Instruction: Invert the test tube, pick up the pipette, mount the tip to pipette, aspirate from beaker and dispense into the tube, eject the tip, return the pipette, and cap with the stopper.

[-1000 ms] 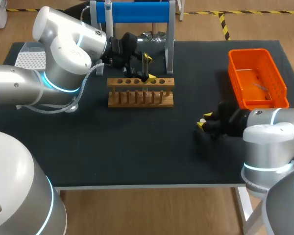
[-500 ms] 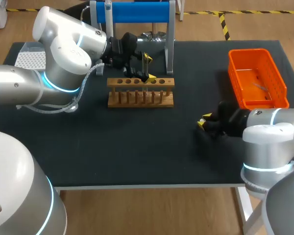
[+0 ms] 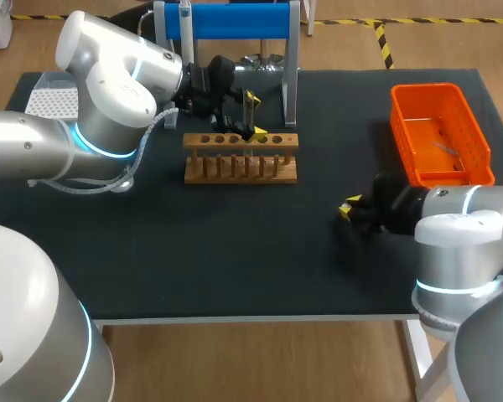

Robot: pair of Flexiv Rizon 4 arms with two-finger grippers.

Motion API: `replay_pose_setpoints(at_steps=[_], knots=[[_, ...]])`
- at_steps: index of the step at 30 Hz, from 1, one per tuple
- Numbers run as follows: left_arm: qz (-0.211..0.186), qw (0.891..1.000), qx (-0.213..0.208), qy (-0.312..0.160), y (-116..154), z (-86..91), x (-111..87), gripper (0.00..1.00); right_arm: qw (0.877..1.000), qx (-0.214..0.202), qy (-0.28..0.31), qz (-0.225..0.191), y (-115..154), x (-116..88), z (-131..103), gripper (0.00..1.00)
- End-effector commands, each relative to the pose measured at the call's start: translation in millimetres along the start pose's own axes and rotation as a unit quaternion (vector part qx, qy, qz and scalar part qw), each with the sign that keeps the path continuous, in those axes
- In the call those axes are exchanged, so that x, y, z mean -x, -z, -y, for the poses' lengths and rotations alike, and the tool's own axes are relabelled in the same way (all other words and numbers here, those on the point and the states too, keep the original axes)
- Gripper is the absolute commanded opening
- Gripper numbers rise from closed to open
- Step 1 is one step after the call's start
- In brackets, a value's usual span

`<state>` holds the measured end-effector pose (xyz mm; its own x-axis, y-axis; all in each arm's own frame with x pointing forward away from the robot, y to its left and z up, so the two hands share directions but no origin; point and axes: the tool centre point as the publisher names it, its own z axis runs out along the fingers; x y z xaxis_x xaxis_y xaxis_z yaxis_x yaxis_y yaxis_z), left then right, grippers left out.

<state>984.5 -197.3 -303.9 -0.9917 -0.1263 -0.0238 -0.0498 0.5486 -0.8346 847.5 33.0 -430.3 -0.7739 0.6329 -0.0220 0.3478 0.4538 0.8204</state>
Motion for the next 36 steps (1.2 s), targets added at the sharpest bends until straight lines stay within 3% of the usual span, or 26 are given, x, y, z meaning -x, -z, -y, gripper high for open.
replay_pose_setpoints(at_steps=[1, 4, 14, 25, 36], knots=[[0.001, 1.0, 0.0, 0.0, -0.1, 0.2, -0.4, 1.0, 1.0, -0.003, -0.001, 0.001, 0.4, -0.8, -0.7, 0.08], [0.001, 1.0, 0.0, 0.0, -0.1, 0.2, -0.4, 1.0, 1.0, -0.003, -0.002, 0.001, 0.3, -0.8, -0.6, 0.0], [0.001, 1.0, 0.0, 0.0, -0.1, 0.2, -0.4, 1.0, 1.0, 0.009, -0.01, -0.001, 5.8, 2.0, -10.1, 0.0], [0.001, 1.0, 0.0, 0.0, -0.1, 0.2, -0.4, 1.0, 0.998, 0.035, 0.026, -0.039, 32.4, 18.5, -71.9, 0.0], [0.001, 1.0, 0.0, 0.0, -0.1, 0.2, -0.4, 1.0, 0.988, 0.056, 0.096, -0.106, 60.6, 25.8, -171.4, 0.0]])
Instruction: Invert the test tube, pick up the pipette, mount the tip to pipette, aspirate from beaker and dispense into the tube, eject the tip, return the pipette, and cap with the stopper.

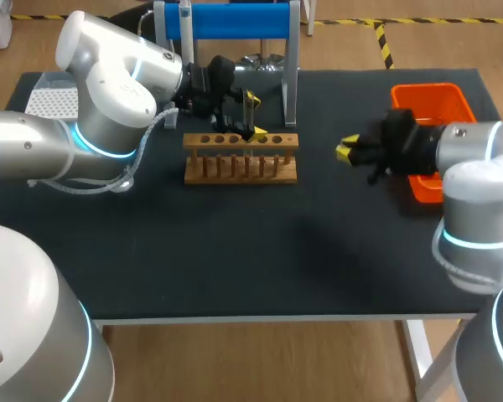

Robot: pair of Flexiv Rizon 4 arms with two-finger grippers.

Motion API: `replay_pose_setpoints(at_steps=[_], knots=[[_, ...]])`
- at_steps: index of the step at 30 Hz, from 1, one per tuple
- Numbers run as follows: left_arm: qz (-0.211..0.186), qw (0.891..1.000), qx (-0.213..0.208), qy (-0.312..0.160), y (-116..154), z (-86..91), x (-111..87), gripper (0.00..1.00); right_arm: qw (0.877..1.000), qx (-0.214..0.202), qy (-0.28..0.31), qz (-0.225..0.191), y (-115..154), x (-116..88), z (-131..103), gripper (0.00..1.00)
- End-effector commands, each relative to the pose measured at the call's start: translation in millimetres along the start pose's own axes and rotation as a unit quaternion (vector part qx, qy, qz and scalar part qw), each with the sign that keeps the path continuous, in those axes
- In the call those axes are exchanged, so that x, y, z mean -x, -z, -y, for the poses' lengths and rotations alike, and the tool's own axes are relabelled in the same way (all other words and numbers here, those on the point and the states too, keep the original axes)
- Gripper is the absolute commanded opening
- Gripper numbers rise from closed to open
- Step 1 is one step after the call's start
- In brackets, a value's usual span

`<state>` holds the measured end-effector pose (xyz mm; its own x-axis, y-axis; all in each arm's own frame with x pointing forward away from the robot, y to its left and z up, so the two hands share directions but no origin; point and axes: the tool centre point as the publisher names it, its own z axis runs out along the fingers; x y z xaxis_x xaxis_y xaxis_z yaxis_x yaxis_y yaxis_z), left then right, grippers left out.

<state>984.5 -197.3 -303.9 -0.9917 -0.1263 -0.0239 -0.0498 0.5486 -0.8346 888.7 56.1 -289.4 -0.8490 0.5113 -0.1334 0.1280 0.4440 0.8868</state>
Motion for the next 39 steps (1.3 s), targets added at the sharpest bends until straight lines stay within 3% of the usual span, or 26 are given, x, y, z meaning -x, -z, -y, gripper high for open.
replay_pose_setpoints(at_steps=[1, 8, 15, 39], knots=[[0.001, 1.0, 0.0, 0.0, -0.1, 0.2, -0.4, 1.0, 0.997, -0.016, 0.011, -0.08, 12.1, 10.8, -39.8, 0.0], [0.001, 1.0, 0.0, 0.0, -0.1, 0.2, -0.4, 1.0, 0.991, -0.01, 0.058, -0.123, 12.2, 12.7, -88.1, 0.0], [0.001, 1.0, 0.0, 0.0, -0.1, 0.2, -0.4, 1.0, 0.99, -0.002, 0.059, -0.131, 1.5, 17.7, -111.7, 0.0], [-0.009, 1.0, 0.012, -0.019, 9.0, -2.9, 0.5, 1.0, 0.989, -0.002, 0.055, -0.136, -6.4, 11.4, -111.2, 0.0]])
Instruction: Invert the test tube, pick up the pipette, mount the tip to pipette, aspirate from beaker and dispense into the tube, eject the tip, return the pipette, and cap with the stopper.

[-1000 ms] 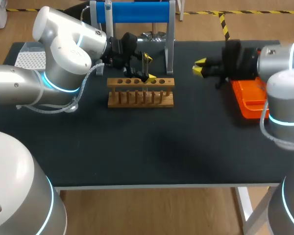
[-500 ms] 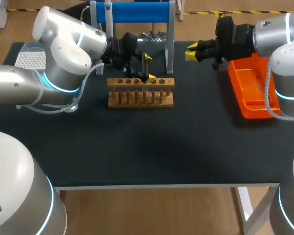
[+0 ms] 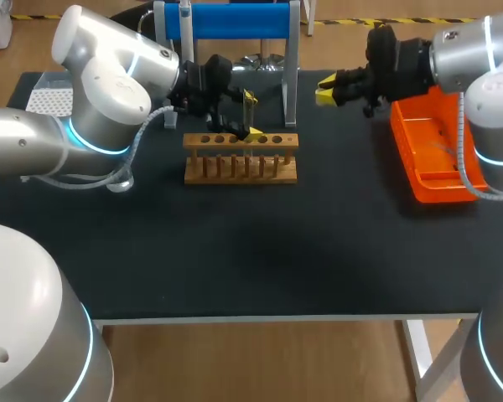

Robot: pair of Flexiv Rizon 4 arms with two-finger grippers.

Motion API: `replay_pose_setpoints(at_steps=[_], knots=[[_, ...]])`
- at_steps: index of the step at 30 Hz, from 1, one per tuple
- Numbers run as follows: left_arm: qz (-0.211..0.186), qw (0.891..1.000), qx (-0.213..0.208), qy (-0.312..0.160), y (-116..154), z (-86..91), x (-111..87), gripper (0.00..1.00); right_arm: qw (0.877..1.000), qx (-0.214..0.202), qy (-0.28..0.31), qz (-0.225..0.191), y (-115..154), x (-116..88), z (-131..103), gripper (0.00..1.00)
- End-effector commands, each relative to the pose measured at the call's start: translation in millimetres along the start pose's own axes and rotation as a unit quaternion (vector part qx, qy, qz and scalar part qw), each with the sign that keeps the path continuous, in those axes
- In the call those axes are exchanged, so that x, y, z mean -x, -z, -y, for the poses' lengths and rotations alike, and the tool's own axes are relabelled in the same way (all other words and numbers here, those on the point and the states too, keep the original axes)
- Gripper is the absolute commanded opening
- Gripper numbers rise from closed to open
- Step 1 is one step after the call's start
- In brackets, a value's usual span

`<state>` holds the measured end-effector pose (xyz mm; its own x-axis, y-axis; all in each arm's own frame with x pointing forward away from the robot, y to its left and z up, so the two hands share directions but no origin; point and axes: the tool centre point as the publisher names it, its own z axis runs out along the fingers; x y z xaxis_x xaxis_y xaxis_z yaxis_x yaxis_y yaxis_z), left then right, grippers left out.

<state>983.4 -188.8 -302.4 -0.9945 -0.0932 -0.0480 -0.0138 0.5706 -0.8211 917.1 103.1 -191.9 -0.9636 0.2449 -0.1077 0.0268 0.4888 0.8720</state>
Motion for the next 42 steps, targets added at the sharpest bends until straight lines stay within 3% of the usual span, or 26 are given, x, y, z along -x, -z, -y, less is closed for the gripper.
replay_pose_setpoints(at_steps=[1, 17, 42], knots=[[-0.003, 1.0, 0.003, 0.0, 0.7, 0.5, 0.6, 1.0, 1.0, 0.0, -0.001, -0.002, -1.7, -2.1, -0.8, 0.0], [-0.009, 1.0, -0.007, -0.01, 0.6, 2.1, -0.8, 1.0, 1.0, -0.004, 0.004, -0.022, -44.2, 3.2, -32.1, 0.0], [-0.009, 1.0, -0.007, -0.01, 0.6, 2.1, -0.8, 1.0, 0.999, -0.018, -0.011, -0.045, -90.6, 11.9, -53.3, 0.0]])
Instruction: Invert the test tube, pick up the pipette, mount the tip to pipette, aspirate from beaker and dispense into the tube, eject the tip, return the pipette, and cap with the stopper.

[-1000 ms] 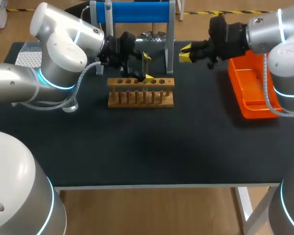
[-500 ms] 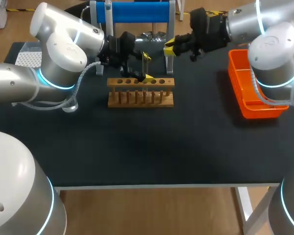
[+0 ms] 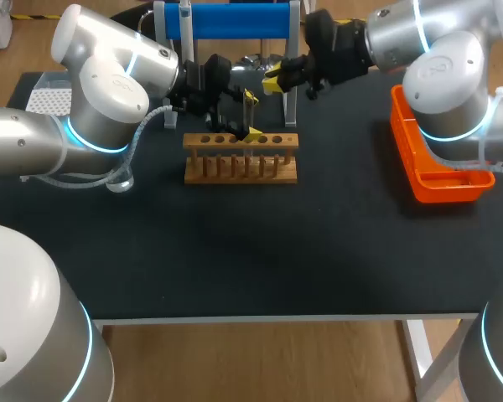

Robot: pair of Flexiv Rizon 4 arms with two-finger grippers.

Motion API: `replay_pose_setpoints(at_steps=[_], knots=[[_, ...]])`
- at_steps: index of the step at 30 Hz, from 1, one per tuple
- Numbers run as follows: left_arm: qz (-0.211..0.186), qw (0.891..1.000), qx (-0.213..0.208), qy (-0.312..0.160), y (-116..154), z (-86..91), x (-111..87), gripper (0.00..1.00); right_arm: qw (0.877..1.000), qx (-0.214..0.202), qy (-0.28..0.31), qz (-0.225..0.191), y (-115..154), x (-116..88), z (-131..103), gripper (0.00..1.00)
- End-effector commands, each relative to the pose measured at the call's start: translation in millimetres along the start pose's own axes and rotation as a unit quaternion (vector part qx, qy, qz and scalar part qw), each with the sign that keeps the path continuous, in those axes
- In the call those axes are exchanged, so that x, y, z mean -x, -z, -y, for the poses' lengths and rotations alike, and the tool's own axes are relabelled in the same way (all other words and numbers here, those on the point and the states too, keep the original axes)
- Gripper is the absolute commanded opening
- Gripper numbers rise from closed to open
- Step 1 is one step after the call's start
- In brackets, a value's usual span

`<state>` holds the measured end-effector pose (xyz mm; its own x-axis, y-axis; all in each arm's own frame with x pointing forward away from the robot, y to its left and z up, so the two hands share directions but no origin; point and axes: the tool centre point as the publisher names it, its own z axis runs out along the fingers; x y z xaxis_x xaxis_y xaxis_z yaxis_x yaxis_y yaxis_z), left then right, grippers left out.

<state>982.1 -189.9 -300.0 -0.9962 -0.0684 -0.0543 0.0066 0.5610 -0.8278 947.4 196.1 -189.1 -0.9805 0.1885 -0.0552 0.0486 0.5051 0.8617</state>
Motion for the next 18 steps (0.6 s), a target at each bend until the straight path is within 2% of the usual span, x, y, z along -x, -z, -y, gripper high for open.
replay_pose_setpoints(at_steps=[1, 18], knots=[[-0.001, 1.0, 0.0, -0.001, -0.1, -0.5, 0.5, 1.0, 1.0, -0.007, -0.005, -0.007, -6.8, 6.3, -5.1, 0.0], [-0.001, 1.0, 0.0, -0.001, -0.1, -0.5, 0.5, 1.0, 1.0, -0.009, -0.012, -0.01, -28.7, 17.4, -3.1, 0.0]])
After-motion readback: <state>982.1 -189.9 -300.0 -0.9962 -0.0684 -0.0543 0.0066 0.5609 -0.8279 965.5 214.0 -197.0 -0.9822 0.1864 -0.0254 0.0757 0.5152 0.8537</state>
